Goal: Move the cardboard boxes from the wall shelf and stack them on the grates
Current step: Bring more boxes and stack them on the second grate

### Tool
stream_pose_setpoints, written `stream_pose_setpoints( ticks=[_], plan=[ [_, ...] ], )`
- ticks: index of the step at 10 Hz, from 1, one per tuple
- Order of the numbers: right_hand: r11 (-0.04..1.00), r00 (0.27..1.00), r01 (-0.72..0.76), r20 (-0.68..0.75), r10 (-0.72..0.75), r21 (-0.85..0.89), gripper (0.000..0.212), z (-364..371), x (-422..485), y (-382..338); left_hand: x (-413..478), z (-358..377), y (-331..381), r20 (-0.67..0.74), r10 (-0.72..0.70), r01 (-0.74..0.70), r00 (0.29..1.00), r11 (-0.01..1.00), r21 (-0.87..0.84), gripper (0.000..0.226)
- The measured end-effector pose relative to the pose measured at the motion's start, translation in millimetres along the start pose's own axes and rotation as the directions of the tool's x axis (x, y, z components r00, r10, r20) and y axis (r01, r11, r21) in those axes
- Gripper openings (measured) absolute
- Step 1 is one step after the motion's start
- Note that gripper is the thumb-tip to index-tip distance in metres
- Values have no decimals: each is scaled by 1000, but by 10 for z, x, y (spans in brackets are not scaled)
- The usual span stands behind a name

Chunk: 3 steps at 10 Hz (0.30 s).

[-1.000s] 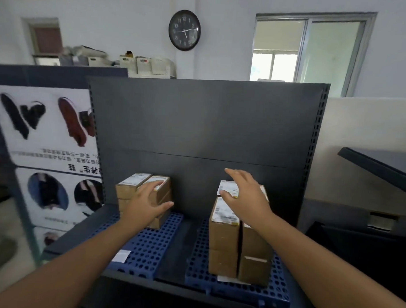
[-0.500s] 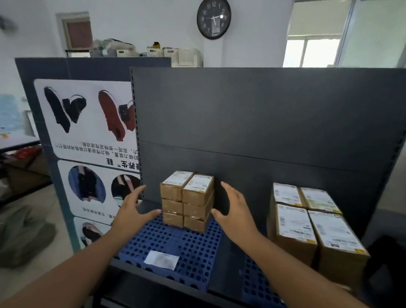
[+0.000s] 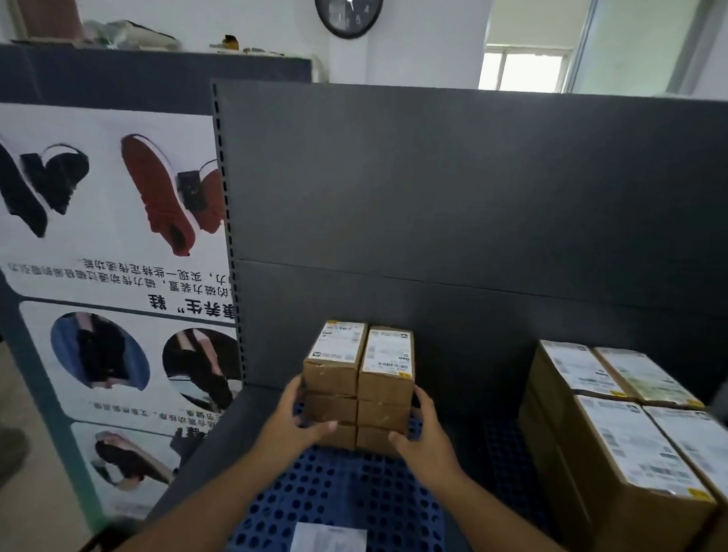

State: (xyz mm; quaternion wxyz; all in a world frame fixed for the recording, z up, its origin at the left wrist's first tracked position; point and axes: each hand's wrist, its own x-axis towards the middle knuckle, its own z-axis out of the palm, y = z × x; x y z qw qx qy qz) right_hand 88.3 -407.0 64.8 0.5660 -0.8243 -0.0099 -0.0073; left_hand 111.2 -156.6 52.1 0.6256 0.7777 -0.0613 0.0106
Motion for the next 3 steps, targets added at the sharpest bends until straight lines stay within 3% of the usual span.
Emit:
stream_pose_setpoints(
  ticks=[1, 3],
  plan=[
    [1000, 1000, -9, -17, 9, 7, 82, 53, 5, 6, 34, 32, -25, -11, -17, 17, 1000, 1000, -19, 111],
    [1000, 1000, -9, -18, 9, 6, 86, 2, -72, -54, -34, -43, -3, 9, -4, 4, 1000, 1000, -15, 95]
  ],
)
